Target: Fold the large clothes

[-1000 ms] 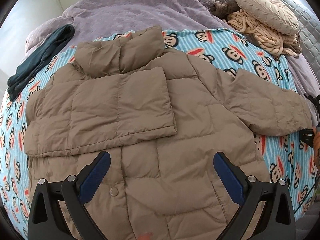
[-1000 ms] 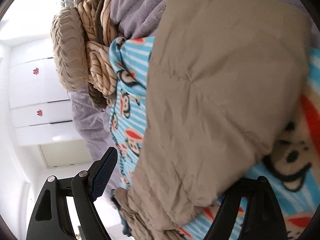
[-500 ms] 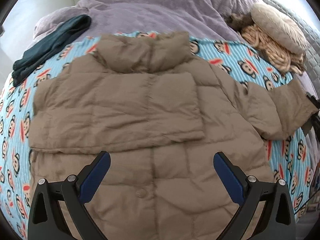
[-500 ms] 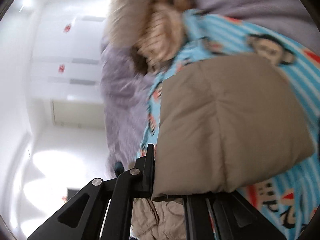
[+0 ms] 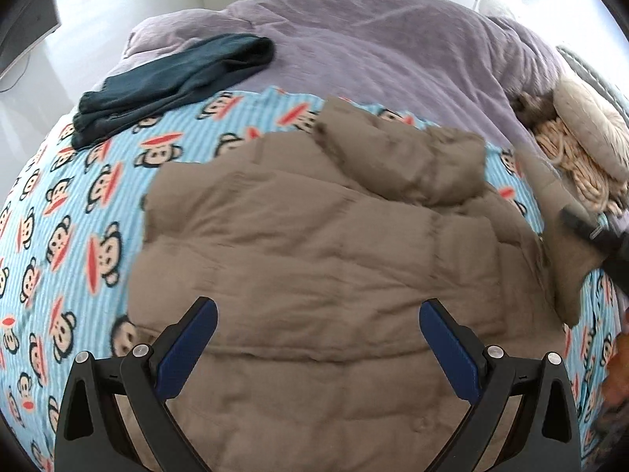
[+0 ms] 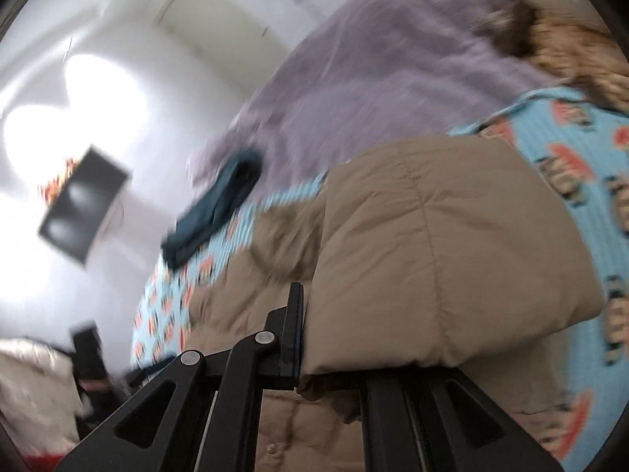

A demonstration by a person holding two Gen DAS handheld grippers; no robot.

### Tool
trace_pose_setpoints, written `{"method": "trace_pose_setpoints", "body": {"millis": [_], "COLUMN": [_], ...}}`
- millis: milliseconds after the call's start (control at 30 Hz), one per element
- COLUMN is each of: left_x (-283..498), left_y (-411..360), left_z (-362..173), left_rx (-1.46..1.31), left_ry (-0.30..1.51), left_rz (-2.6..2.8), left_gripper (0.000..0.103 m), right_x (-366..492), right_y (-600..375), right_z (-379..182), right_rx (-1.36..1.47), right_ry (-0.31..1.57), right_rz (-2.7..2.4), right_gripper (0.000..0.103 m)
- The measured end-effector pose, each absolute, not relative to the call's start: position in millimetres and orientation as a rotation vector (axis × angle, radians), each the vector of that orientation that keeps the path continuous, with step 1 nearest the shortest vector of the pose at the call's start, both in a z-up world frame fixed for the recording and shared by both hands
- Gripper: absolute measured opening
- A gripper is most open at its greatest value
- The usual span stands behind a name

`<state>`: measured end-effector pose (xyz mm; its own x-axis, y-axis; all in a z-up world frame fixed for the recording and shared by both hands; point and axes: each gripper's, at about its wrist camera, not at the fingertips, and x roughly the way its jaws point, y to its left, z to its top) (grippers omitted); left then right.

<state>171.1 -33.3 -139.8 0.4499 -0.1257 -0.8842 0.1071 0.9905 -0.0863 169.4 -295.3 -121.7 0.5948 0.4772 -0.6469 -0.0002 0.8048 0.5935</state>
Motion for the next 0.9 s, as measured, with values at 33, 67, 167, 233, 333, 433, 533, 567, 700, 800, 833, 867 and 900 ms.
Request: {"method": "trace_pose_setpoints", "body": {"millis": [33, 67, 167, 233, 333, 433, 533, 567, 700, 800, 833, 867, 900], "left_x": [173, 175, 181, 185, 189, 193, 195, 196, 198, 199, 199, 199, 199], "left_y": [-28, -24, -15, -11, -11, -19, -27, -29, -33, -31, -29, -26, -23], "left_z": [-140, -140, -143, -146, -153, -162, -168, -169, -168, -164, -162, -160, -158], "left_rx": [-0.023, -0.030, -0.040, -0.049, -0.063, -0.072, -0.084, -0.088, -0.111, -0.133, -0.142, -0.155, -0.175], "left_ry": [1.093, 1.093, 1.095, 1.099, 1.105, 1.117, 1.125, 1.126, 1.122, 1.115, 1.111, 1.107, 1.104], "left_rz": [-0.141, -0.139, -0.140, -0.144, -0.153, -0.160, -0.178, -0.186, -0.229, -0.273, -0.288, -0.304, -0.321], "left_gripper": [0.103, 0.103, 0.103, 0.103, 0.103, 0.103, 0.103, 0.103, 0.103, 0.103, 0.103, 0.103, 0.103], "right_x": [176, 181, 187, 190, 193, 193, 185, 181, 161, 149, 149, 152, 156], "right_y": [-281, -261, -230, -221, -216, -222, -235, -240, -269, -304, -312, -318, -319], "right_z": [-129, -139, -164, -181, -199, -211, -205, -201, -183, -181, -181, -181, -179], "right_rx": [0.561, 0.519, 0.442, 0.419, 0.413, 0.430, 0.514, 0.538, 0.648, 0.791, 0.819, 0.824, 0.821], "right_ry": [0.924, 0.958, 1.029, 1.070, 1.122, 1.168, 1.164, 1.152, 1.083, 1.007, 0.988, 0.985, 0.981], "right_rz": [0.299, 0.298, 0.285, 0.269, 0.241, 0.200, 0.197, 0.186, 0.082, -0.019, -0.039, -0.057, -0.055], "right_gripper": [0.008, 0.008, 0.008, 0.009, 0.012, 0.036, 0.071, 0.071, 0.071, 0.052, 0.019, 0.010, 0.010]}}
